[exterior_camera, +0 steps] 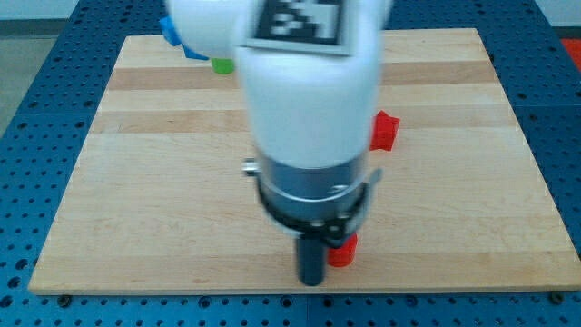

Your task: Place the red circle near the bottom right of the red star

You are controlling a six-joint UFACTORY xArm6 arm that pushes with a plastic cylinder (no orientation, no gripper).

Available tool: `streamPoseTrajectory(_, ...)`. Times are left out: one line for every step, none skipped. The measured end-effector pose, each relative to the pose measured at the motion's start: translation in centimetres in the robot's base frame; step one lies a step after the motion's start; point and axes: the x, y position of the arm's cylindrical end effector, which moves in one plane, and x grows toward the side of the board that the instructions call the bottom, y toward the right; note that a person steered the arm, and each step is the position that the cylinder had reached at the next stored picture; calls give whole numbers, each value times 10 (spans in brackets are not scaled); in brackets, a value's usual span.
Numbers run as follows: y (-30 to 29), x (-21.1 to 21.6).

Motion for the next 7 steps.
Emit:
streamPoseTrajectory(39, -23)
streamPoseTrajectory(61, -49)
streamPoseTrajectory(64, -80)
streamPoseTrajectory(45, -62)
streamPoseTrajectory(-3, -44)
streamPoseTrajectory(0, -66)
streamPoseTrajectory(49, -90)
